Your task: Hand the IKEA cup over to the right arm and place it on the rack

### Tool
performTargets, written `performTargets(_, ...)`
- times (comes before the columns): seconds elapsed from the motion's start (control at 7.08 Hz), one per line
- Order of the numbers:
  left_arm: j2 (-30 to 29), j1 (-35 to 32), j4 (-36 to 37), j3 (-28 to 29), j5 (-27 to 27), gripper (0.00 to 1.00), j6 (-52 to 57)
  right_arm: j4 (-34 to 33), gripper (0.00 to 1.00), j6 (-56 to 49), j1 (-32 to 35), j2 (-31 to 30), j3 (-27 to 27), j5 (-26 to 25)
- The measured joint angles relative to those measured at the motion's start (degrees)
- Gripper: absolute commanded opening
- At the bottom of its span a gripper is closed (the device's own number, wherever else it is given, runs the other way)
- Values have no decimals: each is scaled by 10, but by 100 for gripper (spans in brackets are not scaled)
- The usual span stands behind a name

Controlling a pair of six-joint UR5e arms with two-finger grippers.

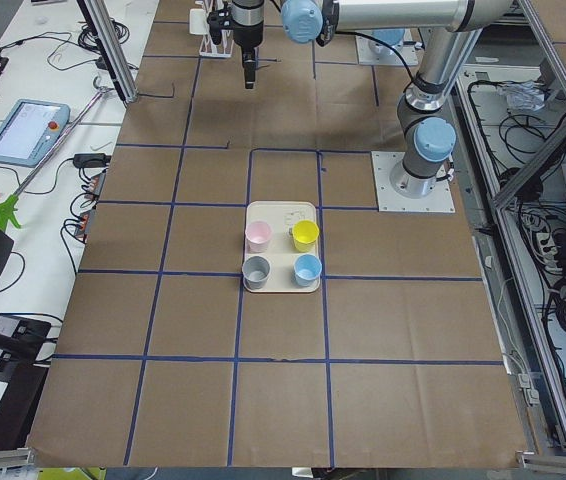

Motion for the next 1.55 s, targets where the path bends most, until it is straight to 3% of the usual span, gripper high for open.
performTargets(0.28, 2, -5, -23, -6, 24, 99, -4, -2, 7, -44, -14, 49, -37, 1)
performTargets(0.71, 14, -7, 0, -29, 45, 99, -8, -10, 7, -54, -26, 122, -81, 2)
performTargets(1.55, 14, -21, 34, -33, 42, 99, -9, -46, 7, -71, -24, 121, -28, 0)
